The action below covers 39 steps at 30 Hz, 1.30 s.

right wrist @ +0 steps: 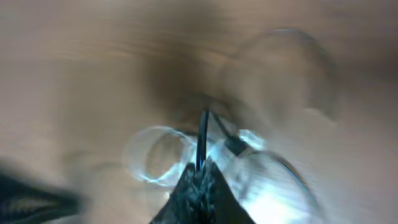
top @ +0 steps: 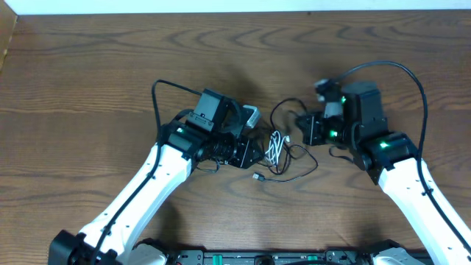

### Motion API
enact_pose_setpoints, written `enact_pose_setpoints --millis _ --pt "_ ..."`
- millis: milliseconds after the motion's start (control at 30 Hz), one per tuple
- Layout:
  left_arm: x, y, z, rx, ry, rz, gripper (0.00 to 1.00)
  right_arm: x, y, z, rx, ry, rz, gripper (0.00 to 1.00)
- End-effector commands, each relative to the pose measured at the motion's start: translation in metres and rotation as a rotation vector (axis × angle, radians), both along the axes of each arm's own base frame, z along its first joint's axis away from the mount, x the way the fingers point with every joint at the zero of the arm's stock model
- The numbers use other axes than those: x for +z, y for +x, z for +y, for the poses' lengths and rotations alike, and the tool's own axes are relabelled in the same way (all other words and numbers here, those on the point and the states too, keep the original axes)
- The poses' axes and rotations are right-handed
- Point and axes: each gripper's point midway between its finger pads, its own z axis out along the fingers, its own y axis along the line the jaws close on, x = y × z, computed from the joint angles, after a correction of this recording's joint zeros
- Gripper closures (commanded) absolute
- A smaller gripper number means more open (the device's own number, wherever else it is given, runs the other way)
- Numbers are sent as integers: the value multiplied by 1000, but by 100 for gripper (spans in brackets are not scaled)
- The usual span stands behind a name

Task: Untangle cables

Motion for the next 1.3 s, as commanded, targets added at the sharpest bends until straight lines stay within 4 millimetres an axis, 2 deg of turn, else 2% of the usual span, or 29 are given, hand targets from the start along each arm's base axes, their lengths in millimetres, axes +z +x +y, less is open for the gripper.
enact_pose_setpoints --millis 0,33,67,133,167,267,433,600,700,800,900,1000,1133,1167,1200,1267 --pt "-9 3 -1 -2 21 16 66 -20 6 -79 -408 -278 39 99" --pt "-14 4 -1 -2 27 28 66 -26 -3 -88 -436 -319 77 77" --pt "-16 4 -1 -2 30 33 66 -27 -4 -88 -433 -322 85 57" --pt "-21 6 -2 -2 34 42 66 -28 -6 -81 -409 -293 100 38" --pt "-23 7 -3 1 34 46 66 -29 -7 -76 -387 -269 111 35" --pt "-25 11 -7 7 19 50 63 -28 -14 -45 -223 -171 136 37" --pt "-19 16 -19 -17 -11 -6 59 -30 -21 -29 -145 -106 172 42" --pt "-14 12 -37 -65 -34 -52 59 -37 -22 -29 -145 -118 198 42" --pt "-15 16 -43 -39 -26 -70 59 -37 -22 -30 -147 -121 198 42" --pt "-27 31 -41 64 50 -94 58 -39 -22 -35 -171 -144 198 44" --pt "-35 39 -47 87 63 -107 55 -43 -23 -49 -238 -186 217 44" --pt "-47 41 -57 71 65 -109 55 -46 -25 -60 -281 -223 230 44" --pt "-73 38 -65 47 94 -73 55 -47 -26 -68 -305 -230 245 44" --pt "-80 36 -66 42 105 -60 56 -47 -26 -70 -309 -231 248 43" --pt "-90 32 -66 34 123 -38 67 -48 -26 -71 -315 -230 250 43" --pt "-96 29 -65 30 136 -20 81 -47 -26 -71 -315 -230 250 44"
